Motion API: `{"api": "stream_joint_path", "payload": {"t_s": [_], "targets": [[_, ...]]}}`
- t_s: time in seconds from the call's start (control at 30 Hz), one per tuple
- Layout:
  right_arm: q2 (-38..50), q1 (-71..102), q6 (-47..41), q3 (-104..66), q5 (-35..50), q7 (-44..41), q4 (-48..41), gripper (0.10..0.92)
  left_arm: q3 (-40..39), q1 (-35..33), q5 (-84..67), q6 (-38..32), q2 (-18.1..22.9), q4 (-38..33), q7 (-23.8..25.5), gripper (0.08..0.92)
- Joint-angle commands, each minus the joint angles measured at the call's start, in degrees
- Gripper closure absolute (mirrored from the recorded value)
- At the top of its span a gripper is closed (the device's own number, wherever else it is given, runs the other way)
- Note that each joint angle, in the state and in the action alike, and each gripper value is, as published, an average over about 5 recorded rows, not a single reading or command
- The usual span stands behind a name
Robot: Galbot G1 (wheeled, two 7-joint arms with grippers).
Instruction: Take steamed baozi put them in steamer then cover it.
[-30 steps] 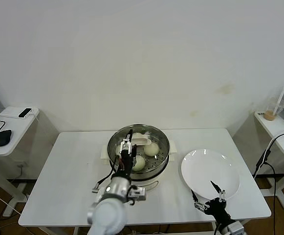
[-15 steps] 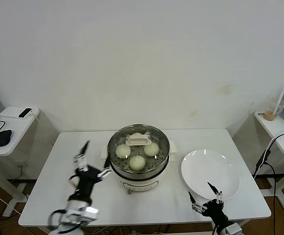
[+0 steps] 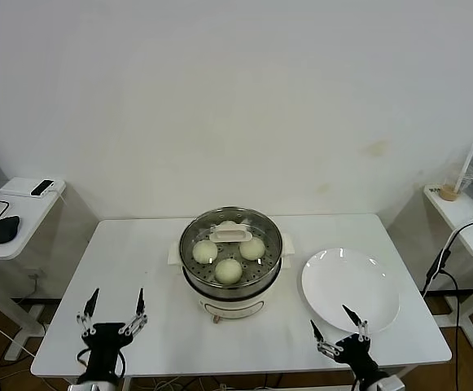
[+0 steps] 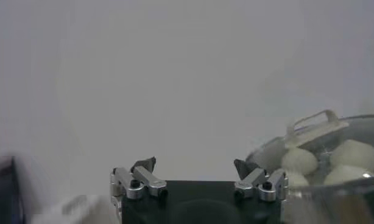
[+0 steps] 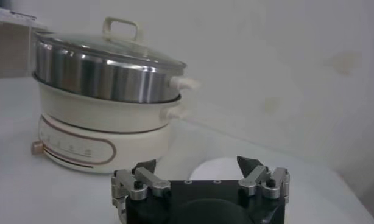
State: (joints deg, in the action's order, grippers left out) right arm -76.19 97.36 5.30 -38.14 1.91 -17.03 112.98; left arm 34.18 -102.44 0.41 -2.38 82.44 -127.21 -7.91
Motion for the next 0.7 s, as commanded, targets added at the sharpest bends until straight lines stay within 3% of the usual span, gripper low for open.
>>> {"api": "stream_joint_path", "payload": {"t_s": [0.03,0.7], "targets": [[0.76,0.75,-0.15,0.63,2.23,0.64,0.16,0.203,0.99,-5.01,-7.73,-4.70,2.38,4.03,-1.64,0.177],[1.88,1.77,-2.82,2.45,4.92,1.16,1.53,0.203,-1.36,-5.28,-5.77,-2.66,3.21,5.97,-0.47,0.177]]}}
